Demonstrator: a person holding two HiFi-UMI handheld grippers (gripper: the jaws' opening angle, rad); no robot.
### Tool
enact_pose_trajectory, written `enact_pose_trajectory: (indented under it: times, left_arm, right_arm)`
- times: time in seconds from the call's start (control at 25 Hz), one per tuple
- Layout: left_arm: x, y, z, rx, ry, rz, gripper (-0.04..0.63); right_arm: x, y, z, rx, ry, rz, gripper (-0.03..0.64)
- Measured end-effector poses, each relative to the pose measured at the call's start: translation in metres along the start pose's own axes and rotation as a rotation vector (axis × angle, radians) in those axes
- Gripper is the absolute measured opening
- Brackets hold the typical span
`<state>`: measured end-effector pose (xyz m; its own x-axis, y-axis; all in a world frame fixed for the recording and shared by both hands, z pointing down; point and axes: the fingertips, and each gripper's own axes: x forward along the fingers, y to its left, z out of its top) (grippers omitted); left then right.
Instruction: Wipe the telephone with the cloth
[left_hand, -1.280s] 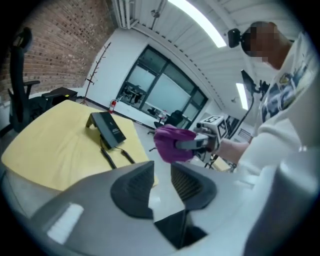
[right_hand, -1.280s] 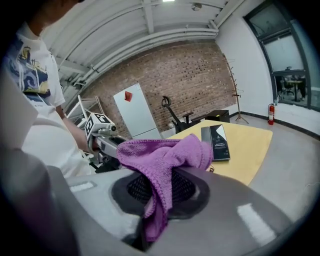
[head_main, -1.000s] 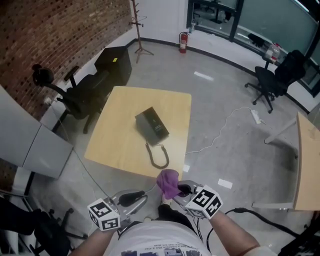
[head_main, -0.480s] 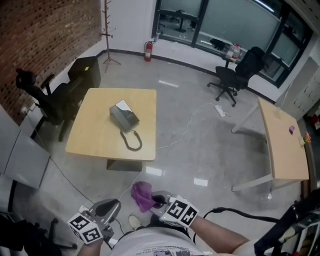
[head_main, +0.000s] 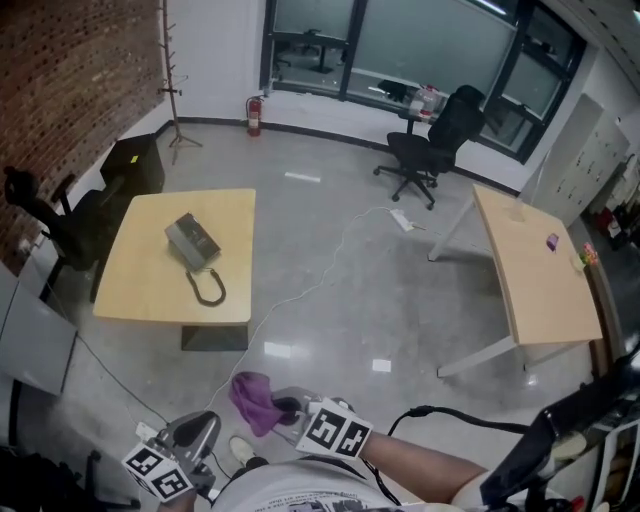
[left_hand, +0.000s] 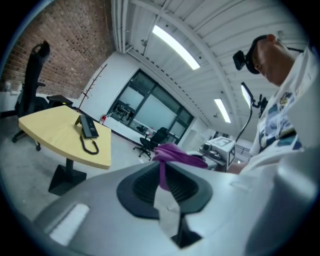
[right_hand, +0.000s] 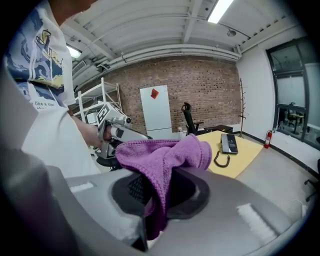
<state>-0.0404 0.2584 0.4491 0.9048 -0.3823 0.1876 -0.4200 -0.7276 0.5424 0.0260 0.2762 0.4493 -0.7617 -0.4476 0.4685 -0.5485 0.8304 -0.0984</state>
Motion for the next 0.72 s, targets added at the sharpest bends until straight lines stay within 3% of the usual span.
enact_pose_trajectory:
  times: [0.2,0.72]
  left_arm:
    - [0.034,-0.047,-0.01,0.041,0.013,-0.053,0.037]
    - [0.039,-0.088,-0.045,0.028,0.0,-0.018,0.037]
  right_arm:
    - [-0.039,0.001,-0.024,0.012,-0.007,-0.007,0.043]
    - [-0.069,0.027,-0.055,-0.004,-0.021,0.043,0.043]
